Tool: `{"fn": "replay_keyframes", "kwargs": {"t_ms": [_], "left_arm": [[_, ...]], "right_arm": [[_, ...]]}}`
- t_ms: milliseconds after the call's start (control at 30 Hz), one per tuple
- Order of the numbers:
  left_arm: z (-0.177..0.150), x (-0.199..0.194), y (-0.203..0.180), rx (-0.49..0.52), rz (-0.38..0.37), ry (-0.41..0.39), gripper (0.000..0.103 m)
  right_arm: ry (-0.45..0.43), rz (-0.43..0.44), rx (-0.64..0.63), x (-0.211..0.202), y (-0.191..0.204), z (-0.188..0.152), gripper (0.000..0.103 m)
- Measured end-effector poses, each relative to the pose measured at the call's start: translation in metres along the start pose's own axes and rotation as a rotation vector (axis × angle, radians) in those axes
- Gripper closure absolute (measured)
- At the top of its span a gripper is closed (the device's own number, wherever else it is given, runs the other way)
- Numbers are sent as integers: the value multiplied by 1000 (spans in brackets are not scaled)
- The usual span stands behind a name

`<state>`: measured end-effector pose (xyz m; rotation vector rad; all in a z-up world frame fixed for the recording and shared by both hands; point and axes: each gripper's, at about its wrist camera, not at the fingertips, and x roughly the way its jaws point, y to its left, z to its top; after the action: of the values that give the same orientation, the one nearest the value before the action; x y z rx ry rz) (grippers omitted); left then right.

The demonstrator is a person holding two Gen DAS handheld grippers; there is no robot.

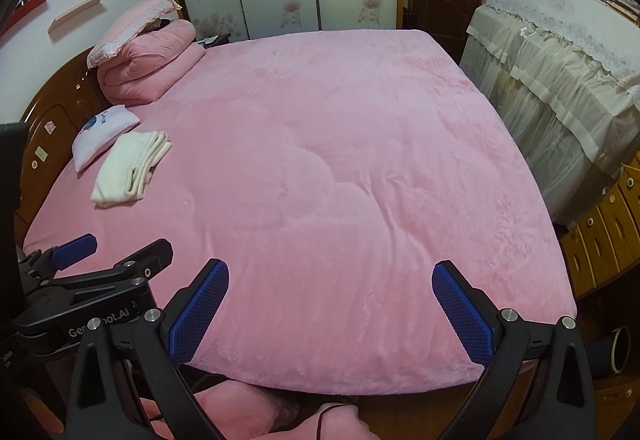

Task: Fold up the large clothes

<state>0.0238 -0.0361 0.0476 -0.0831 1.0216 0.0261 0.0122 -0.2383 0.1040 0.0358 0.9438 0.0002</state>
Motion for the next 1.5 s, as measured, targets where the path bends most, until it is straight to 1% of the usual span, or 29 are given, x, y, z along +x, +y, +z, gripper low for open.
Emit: {"fn": "replay_keyframes", "kwargs": {"t_ms": [167, 367, 833, 1500], "left_arm": [[-9, 5, 1, -12, -7, 20, 1], [-15, 10, -2, 10, -8, 36, 1], [-14, 20, -8, 46, -7, 39, 1], [-5, 24, -14, 61, 18, 27, 1]], "right_arm": [[18, -14, 8, 0, -4, -3, 0], [51, -18, 1, 6, -9, -6, 0], [59, -26, 5, 18, -24, 1, 0], [70, -31, 13, 22, -21, -1, 0]]}}
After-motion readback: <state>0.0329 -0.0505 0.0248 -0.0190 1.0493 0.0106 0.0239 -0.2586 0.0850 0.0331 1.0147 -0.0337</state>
